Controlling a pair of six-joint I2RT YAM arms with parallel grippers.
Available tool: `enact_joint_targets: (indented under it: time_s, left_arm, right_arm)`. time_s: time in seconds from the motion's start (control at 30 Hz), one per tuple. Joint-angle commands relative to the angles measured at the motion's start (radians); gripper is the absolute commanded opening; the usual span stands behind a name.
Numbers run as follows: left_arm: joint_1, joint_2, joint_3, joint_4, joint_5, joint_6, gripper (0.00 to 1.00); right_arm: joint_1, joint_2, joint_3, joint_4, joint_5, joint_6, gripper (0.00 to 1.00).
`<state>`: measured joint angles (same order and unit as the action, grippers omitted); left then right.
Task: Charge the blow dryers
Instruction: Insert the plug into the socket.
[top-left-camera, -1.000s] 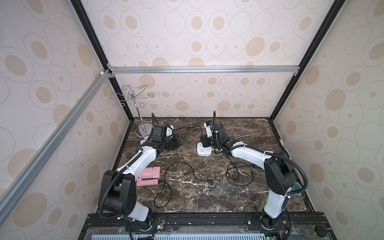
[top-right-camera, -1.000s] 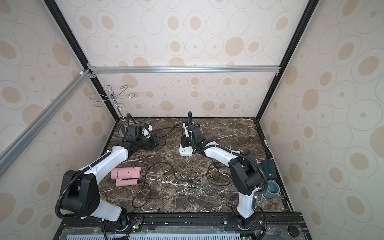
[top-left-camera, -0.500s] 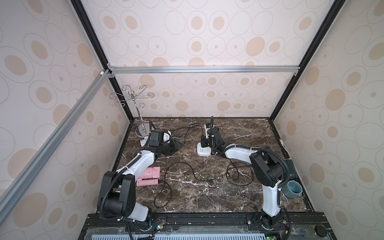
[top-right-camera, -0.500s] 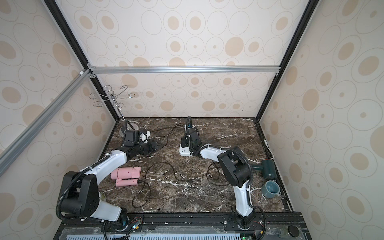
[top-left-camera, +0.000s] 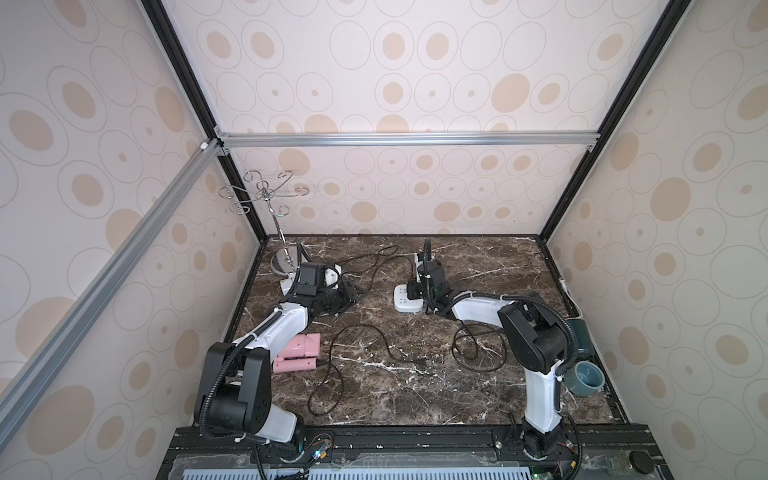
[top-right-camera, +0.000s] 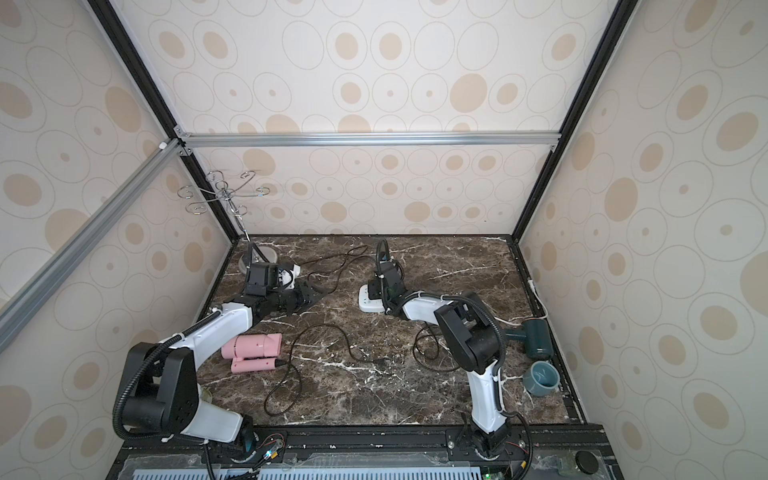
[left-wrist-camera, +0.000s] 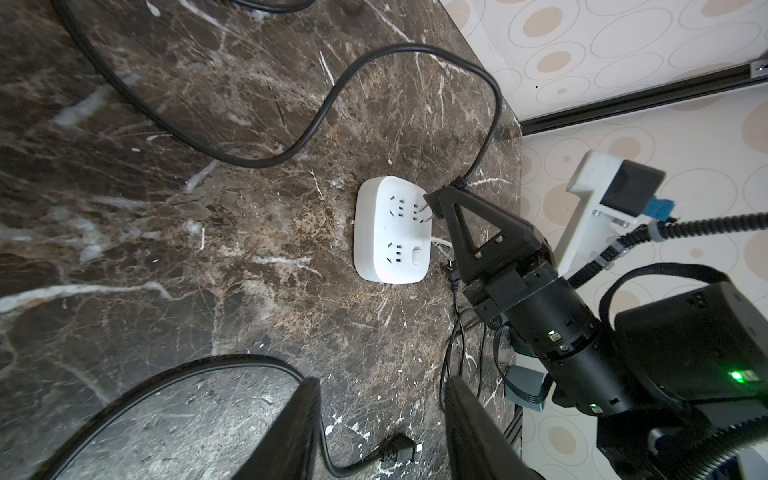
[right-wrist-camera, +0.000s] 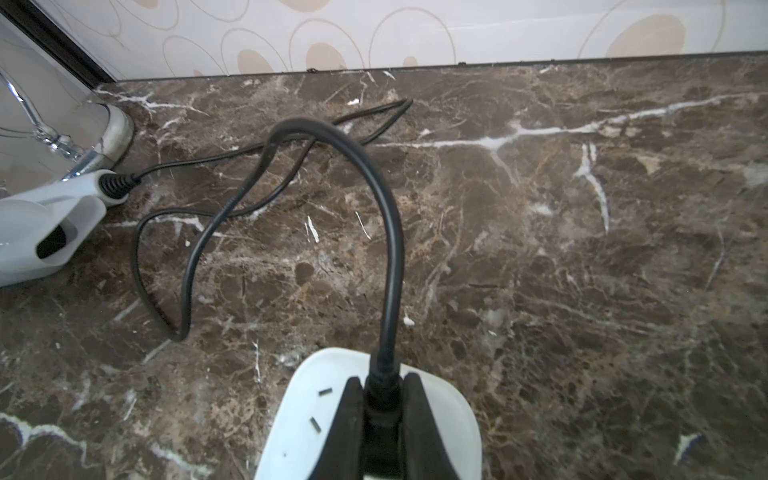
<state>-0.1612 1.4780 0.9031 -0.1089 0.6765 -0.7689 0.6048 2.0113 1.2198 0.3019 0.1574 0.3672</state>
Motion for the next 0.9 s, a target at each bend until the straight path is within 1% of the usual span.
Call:
enact_joint_targets:
  time_s: [0.0,0.23,0.47,0.87]
  left_arm:
    - [0.011,-0.033,0.000,0.015,0.017,0.014,0.49]
    - [0.013,-0.051,-0.013,0.010,0.011,0.013,0.48]
    - [0.019,-0.050,-0.021,0.013,0.017,0.013,0.48]
    - [0.034,-0.053,-0.039,0.010,0.025,0.021,0.48]
  right_arm:
    - [0.001,-0.005,-0.011,0.054,-0.021,0.025,0.00]
    - [0.000,0.001,-0.011,0.099,-0.044,0.031,0.00]
    - [0.003,0.024,0.022,0.095,-0.067,0.039,0.00]
    - [0.024,0.058,0.026,0.110,-0.032,0.059,0.00]
